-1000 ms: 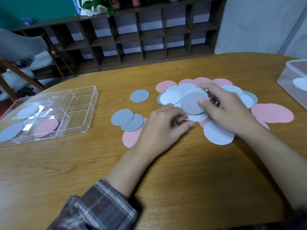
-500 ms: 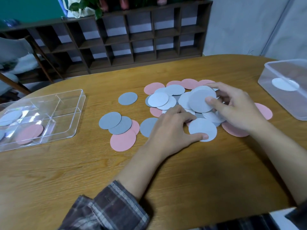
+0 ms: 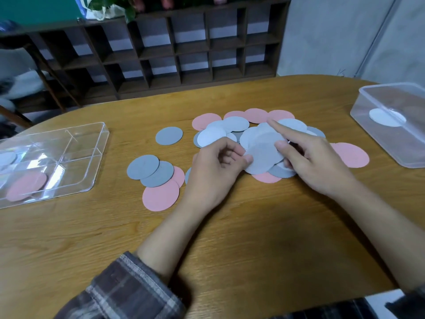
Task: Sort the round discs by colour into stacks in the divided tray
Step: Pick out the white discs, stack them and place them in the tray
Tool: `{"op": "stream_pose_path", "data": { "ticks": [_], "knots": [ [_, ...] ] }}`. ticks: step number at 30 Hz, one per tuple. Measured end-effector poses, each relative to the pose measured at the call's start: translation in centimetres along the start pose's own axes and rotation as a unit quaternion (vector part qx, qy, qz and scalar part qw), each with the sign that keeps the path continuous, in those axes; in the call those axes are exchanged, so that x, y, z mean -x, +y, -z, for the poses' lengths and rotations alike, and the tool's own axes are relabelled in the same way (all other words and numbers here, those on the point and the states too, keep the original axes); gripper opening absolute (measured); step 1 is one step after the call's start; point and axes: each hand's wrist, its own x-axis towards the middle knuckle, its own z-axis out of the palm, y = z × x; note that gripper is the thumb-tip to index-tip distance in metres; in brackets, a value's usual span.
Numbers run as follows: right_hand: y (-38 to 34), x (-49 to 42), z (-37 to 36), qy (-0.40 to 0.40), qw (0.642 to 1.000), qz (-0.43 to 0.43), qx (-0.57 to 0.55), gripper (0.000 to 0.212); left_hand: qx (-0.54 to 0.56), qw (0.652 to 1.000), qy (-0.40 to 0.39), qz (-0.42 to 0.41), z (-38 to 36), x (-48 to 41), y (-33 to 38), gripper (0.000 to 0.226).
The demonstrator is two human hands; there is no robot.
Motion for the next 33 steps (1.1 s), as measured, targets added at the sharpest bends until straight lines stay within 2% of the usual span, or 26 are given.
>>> {"op": "stream_pose_path", "data": {
  "ticks": [6,14,23,28,33],
  "knots": [
    [-0.9,0.2,-0.5,-0.024,0.999,0.007,-0.032,0.045,-0.045,0.998,0.042,0.01,-0.2,0.1,-0.1,0.014],
    [-1.1,0.3,-1.1,-0.028,1.0,0.004,0.011,0.046,-0.037,0.997,0.064,0.017,-0.4,0.1,-0.4,0.016],
    [-1.5,0.5,-1.2,-0.041,0.999,-0.003,0.003,0.049,-0.068,0.994,0.083,0.016,-0.4,-0.1,-0.4,0.017],
    [-1.8,0.6,-1.5,-0.038,0.996,0.021,0.081,0.056,-0.043,0.996,0.073,-0.004,-0.4,0.1,0.0,0.019],
    [-2.0,0.3,-1.6,-0.064,0.989,-0.006,0.13,0.062,-0.063,0.995,0.074,-0.03,-0.4,0.1,-0.1,0.029]
  ]
}}
